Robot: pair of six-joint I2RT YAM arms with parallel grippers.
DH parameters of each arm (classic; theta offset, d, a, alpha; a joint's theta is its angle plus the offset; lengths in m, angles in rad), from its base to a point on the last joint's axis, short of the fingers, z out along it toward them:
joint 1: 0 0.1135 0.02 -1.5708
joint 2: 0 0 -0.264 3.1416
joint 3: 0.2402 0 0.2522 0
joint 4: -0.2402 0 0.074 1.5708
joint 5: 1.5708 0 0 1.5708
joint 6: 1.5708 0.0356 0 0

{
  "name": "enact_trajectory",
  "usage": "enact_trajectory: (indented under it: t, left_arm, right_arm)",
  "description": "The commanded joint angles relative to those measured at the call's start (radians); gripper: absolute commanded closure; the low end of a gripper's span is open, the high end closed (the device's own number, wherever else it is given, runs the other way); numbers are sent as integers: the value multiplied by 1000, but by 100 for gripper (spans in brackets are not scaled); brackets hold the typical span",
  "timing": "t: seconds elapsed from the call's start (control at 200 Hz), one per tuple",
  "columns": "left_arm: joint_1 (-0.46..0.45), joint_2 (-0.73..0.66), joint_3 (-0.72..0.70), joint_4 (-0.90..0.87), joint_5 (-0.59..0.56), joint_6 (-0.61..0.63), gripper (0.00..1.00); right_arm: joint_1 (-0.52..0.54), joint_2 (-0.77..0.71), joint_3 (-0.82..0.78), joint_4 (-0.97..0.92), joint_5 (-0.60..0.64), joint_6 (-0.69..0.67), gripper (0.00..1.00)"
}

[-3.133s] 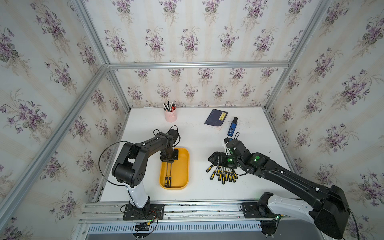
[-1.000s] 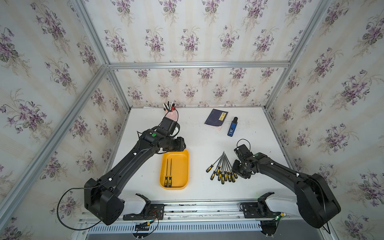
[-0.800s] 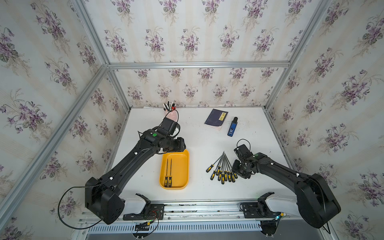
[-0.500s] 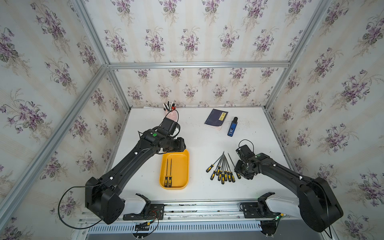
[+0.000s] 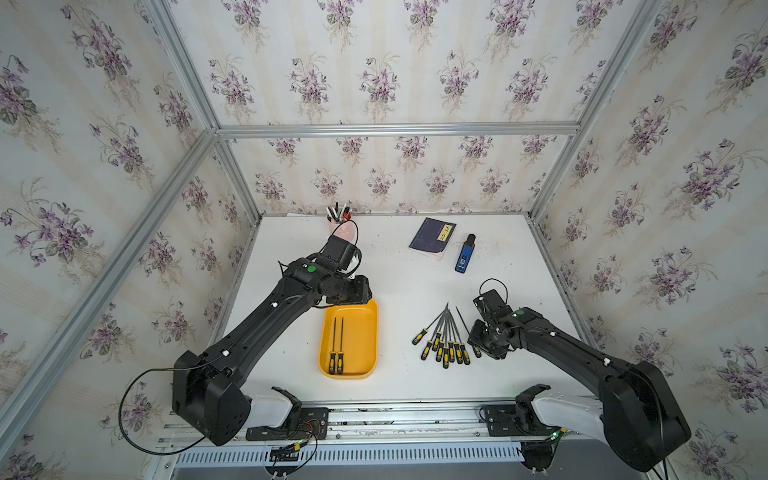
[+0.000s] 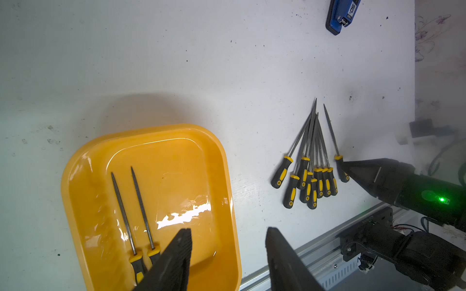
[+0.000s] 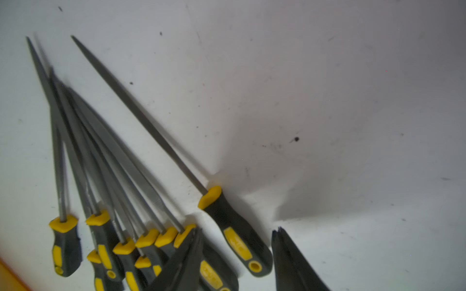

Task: Put the file tool into the storage box
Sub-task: Pick up the file tool from the center of the board.

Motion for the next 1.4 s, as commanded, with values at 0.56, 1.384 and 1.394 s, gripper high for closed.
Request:
enact_trajectory:
  t: [0.56, 1.384, 1.394]
  left_arm:
    - [-1, -16, -29, 7, -13, 2, 47]
    - [6, 27, 148, 52, 186, -18, 47]
    - [6, 29, 151, 57, 199, -22, 47]
  right_arm:
    - [2, 151, 39, 62, 28, -84, 65]
    - [5, -134, 164, 52, -144, -202, 100]
    - [7, -147, 168, 57, -151, -204, 100]
